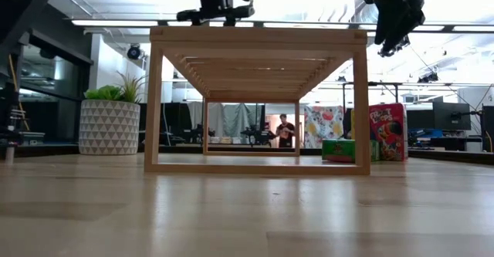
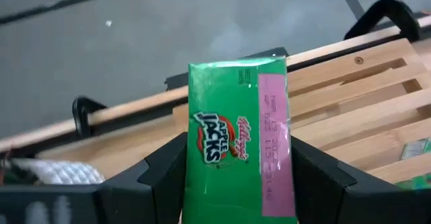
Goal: Stack cereal on shelf
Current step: Put the bottom left green cereal box on the shelf and align with the other green cereal box
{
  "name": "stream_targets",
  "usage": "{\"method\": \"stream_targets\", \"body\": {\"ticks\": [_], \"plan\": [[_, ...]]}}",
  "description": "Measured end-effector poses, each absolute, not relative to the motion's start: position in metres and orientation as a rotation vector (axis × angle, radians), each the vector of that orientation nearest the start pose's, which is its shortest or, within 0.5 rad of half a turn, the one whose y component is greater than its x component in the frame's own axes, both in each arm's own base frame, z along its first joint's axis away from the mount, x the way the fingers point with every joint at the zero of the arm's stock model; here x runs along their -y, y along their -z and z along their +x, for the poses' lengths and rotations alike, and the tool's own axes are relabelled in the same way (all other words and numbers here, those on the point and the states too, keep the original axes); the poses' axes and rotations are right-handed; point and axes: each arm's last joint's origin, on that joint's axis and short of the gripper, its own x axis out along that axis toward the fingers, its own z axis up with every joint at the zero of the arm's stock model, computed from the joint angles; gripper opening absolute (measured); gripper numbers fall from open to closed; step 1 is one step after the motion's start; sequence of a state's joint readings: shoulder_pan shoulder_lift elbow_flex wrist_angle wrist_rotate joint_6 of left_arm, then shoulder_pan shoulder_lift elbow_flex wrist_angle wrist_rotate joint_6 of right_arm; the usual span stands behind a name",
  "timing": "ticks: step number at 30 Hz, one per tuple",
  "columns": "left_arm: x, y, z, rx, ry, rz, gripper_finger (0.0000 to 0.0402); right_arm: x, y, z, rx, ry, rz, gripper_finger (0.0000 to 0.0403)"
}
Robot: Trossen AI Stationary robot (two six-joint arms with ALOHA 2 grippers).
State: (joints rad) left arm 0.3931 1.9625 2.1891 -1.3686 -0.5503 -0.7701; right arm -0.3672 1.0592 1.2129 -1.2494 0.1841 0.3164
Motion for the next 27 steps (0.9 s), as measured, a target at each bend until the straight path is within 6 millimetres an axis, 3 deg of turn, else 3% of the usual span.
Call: {"method": "stream_targets", "body": {"ticks": [27], "plan": [[-0.1547, -0.3742, 0.3490, -0.662, -1.322, -0.880, 0.0207, 0.0664, -0.3469, 0.1580, -0.980, 0.657, 0.364, 0.0266]]}}
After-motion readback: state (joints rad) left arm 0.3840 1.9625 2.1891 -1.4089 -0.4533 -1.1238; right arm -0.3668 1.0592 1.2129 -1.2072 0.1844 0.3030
